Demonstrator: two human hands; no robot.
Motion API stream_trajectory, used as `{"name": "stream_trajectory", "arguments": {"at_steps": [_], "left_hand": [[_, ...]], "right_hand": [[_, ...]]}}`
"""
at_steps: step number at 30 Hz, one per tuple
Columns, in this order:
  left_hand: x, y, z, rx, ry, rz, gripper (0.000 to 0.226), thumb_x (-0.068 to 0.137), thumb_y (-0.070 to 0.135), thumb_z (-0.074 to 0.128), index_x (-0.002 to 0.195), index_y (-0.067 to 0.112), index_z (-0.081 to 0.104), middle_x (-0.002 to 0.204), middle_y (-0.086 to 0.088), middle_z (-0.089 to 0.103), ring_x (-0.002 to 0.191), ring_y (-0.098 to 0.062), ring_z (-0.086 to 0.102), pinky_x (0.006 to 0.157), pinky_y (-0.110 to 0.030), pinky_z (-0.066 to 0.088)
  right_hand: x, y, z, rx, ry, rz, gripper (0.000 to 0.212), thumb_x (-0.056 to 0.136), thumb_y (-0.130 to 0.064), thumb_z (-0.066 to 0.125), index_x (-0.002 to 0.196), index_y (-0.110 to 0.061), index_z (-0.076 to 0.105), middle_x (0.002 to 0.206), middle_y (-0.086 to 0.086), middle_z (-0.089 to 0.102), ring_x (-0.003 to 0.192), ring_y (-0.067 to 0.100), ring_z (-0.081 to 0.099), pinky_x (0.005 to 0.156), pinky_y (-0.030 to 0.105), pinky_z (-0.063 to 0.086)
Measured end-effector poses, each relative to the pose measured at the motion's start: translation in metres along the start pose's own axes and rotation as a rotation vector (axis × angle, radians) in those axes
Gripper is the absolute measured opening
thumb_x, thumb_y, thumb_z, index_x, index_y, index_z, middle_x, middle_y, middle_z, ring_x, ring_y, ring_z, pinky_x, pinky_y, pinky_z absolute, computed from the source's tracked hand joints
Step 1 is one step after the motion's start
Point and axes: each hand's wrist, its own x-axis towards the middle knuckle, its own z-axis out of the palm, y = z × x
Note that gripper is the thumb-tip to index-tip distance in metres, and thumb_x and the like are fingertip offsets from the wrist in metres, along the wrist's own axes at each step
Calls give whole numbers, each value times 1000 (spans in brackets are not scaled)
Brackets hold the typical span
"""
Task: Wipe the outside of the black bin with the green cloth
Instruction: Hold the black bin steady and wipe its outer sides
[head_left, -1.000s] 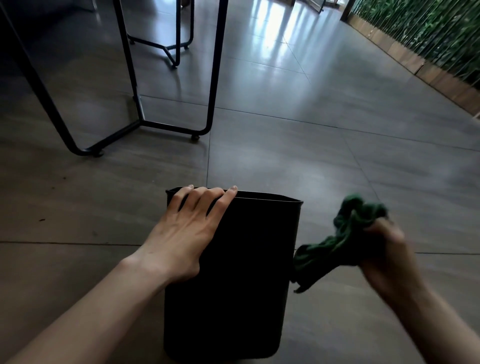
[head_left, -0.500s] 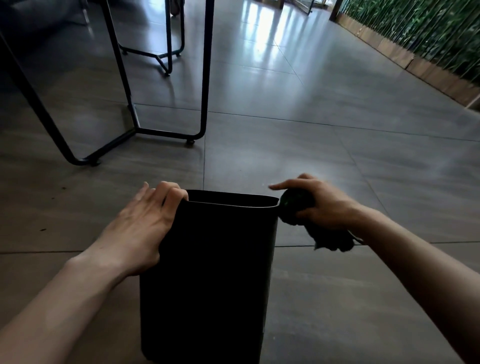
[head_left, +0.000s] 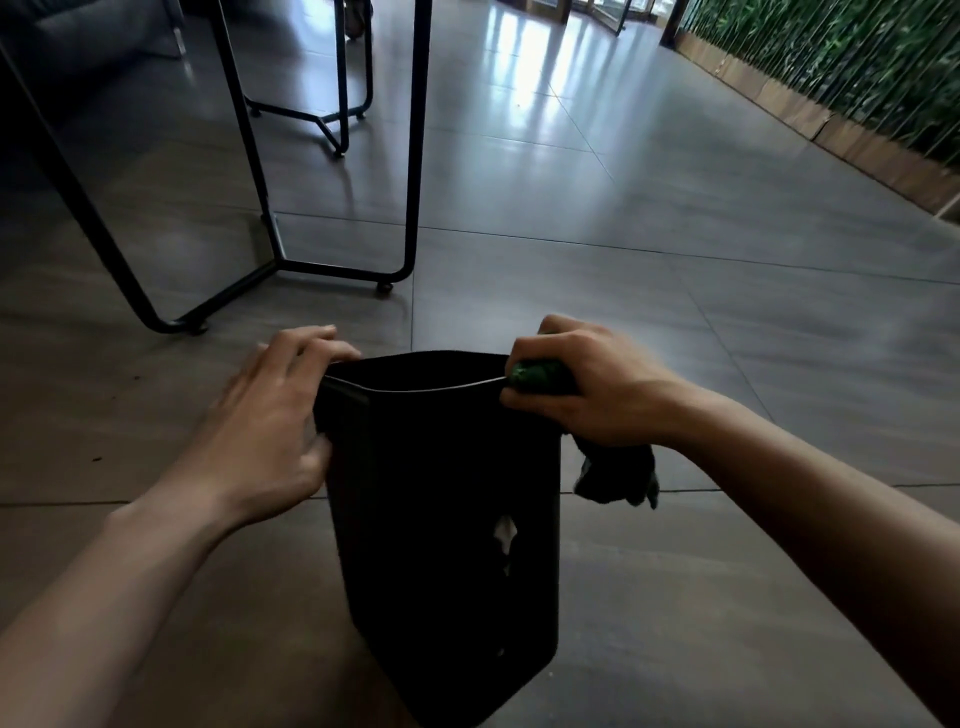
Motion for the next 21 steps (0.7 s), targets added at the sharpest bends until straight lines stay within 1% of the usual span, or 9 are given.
{"name": "stream_trajectory", "arguments": {"at_steps": [2, 4, 7, 11, 13, 15, 17, 19, 21], "left_hand": [[4, 10, -1, -167, 83, 71, 68, 77, 10, 65, 137, 35, 45, 146, 11, 41, 139, -13, 40, 116, -35, 33], [6, 23, 1, -249, 94, 130, 64, 82, 25, 61, 142, 36, 43, 146, 14, 44, 139, -6, 39, 114, -27, 31], [5, 34, 8, -149, 31, 184, 77, 82, 48, 65, 151, 38, 32, 149, 18, 39, 141, -8, 35, 117, -33, 32], [10, 30, 12, -96, 8, 120, 93, 73, 34, 81, 151, 39, 29, 148, 19, 39, 141, -14, 34, 114, -43, 39], [11, 26, 12, -119, 11, 109, 92, 73, 32, 81, 149, 40, 30, 147, 20, 39, 141, -14, 33, 113, -46, 39], [11, 24, 13, -125, 20, 109, 90, 73, 33, 80, 149, 40, 30, 148, 20, 38, 142, -14, 32, 113, -46, 39], [13, 25, 15, -127, 22, 109, 90, 74, 35, 79, 148, 41, 30, 149, 19, 37, 143, -14, 31, 114, -46, 38], [16, 24, 16, -133, 10, 98, 90, 74, 35, 80, 148, 41, 30, 150, 19, 37, 144, -13, 29, 113, -47, 39], [19, 20, 16, -150, 0, 90, 90, 74, 34, 81, 148, 42, 31, 150, 18, 37, 144, -13, 29, 113, -48, 39]], "right_hand": [[8, -8, -2, -67, 28, 40, 21, 91, -64, 62, 100, -45, 63, 95, -9, 50, 93, 21, 57, 79, 39, 51], [17, -16, 2, -115, 71, 96, 25, 90, -66, 62, 103, -44, 65, 89, -11, 46, 93, 22, 56, 75, 36, 46], [28, -31, 14, -120, 157, 155, 29, 90, -65, 63, 107, -42, 67, 88, -9, 46, 87, 25, 54, 74, 35, 42], [28, -41, 22, -57, 233, 154, 27, 91, -57, 68, 113, -41, 67, 99, -7, 52, 89, 25, 58, 75, 36, 45], [23, -39, 22, 117, 294, 119, 32, 90, -44, 75, 120, -38, 65, 107, -6, 58, 100, 22, 62, 88, 37, 51], [17, -39, 19, 374, 374, 117, 42, 88, -32, 80, 125, -34, 60, 109, -7, 64, 101, 10, 64, 89, 27, 53], [15, -40, 14, 616, 520, 103, 44, 87, -29, 82, 120, -30, 53, 104, -14, 63, 92, -1, 65, 80, 20, 57], [18, -46, 12, 717, 761, 10, 43, 86, -26, 79, 114, -24, 46, 103, -9, 60, 94, 8, 68, 82, 31, 60], [24, -54, 22, 627, 975, -75, 43, 86, -18, 77, 110, -23, 42, 104, -1, 56, 97, 18, 64, 85, 37, 58]]}}
